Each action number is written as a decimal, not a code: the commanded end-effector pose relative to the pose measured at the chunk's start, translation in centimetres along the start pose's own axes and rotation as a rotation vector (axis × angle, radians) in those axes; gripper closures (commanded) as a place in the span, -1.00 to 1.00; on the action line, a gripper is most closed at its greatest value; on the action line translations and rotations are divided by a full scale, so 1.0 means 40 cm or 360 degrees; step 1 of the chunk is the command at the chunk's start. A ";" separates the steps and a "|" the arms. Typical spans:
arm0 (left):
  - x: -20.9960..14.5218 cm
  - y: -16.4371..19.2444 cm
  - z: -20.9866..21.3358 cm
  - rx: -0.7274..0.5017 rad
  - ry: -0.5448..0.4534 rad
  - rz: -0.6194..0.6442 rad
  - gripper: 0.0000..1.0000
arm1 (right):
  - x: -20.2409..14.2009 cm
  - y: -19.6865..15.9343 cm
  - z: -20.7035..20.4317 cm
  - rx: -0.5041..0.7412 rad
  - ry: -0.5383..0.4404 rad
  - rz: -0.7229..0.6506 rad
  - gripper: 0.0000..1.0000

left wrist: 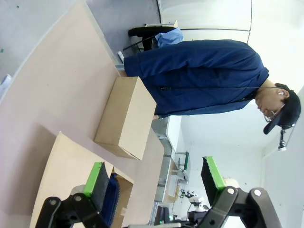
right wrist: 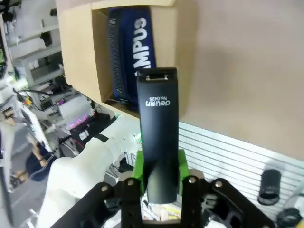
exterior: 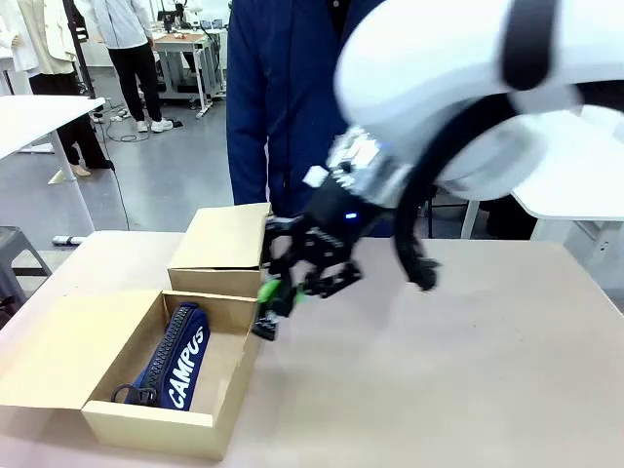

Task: Place items inside the box.
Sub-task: Pick up a Pencil pouch or Stapler and place it inside the Mailer Box closest to the robot.

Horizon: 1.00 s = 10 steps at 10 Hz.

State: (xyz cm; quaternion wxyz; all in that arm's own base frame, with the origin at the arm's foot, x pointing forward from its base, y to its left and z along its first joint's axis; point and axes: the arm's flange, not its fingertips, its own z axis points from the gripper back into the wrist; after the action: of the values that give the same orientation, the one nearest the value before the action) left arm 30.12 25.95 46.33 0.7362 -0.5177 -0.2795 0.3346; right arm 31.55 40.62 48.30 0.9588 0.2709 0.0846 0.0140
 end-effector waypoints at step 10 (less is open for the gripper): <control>-0.004 -0.001 0.002 -0.0023 0.0001 0.0000 -1.00 | 0.077 0.108 -0.281 -0.0123 0.0061 -0.0074 -0.79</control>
State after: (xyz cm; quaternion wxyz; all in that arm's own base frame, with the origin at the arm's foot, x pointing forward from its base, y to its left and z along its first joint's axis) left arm 30.10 25.96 46.35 0.7361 -0.5176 -0.2798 0.3346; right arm 33.00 49.84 40.12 0.9653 0.2325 0.1178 0.0170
